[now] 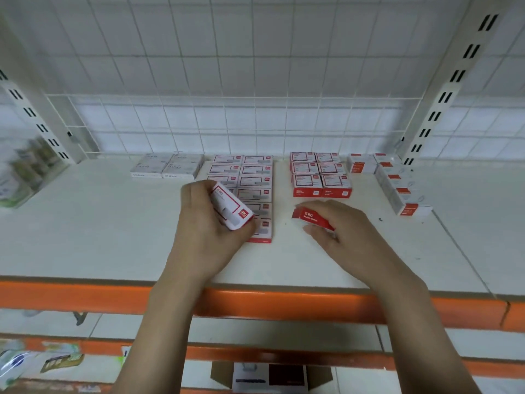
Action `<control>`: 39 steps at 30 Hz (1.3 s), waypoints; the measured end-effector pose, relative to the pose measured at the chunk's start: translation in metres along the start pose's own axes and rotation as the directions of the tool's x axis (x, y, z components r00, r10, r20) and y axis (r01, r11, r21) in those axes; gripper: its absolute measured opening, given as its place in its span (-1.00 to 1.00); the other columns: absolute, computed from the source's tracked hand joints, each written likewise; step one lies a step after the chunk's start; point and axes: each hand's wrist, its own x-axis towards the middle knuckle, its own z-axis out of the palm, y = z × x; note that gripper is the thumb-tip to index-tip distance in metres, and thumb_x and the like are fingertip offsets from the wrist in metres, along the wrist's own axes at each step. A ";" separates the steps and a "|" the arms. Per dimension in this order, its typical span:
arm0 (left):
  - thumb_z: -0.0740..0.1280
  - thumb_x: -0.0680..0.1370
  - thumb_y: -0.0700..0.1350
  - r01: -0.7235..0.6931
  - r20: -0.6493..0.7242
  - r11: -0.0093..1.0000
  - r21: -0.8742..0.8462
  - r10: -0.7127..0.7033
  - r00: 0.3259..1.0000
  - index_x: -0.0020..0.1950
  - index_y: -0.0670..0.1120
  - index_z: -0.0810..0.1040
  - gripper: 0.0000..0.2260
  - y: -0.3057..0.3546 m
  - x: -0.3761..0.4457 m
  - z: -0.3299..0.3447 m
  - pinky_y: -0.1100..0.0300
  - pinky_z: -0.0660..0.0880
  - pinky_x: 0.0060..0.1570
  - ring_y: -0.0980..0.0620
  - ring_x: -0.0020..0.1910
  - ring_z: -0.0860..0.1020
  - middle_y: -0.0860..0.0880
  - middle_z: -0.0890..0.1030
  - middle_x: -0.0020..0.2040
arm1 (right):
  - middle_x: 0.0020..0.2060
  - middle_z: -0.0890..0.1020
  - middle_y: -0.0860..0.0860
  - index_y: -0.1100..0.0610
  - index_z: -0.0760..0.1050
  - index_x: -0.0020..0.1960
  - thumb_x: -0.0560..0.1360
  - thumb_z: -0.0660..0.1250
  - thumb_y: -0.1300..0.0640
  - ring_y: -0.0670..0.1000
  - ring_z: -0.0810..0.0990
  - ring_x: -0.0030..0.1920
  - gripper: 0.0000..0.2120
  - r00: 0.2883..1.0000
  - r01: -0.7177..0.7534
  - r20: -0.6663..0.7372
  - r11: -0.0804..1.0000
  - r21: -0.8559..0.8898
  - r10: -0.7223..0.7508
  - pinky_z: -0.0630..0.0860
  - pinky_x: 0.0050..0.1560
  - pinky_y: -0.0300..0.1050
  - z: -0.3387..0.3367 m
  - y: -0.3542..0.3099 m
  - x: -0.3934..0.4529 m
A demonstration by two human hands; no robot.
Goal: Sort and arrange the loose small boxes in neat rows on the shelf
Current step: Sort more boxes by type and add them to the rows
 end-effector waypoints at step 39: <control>0.41 0.38 0.18 -0.238 0.297 0.963 0.128 0.192 0.935 0.31 0.05 0.43 -0.46 -0.044 0.019 -0.070 0.08 0.52 0.02 0.02 0.05 0.54 0.05 0.55 0.15 | -0.03 0.53 -0.11 -0.02 0.44 0.06 0.29 0.54 0.07 -0.27 0.44 0.00 -0.58 0.953 -0.196 -0.211 0.973 0.120 0.218 0.38 -0.12 -0.45 0.027 -0.073 -0.021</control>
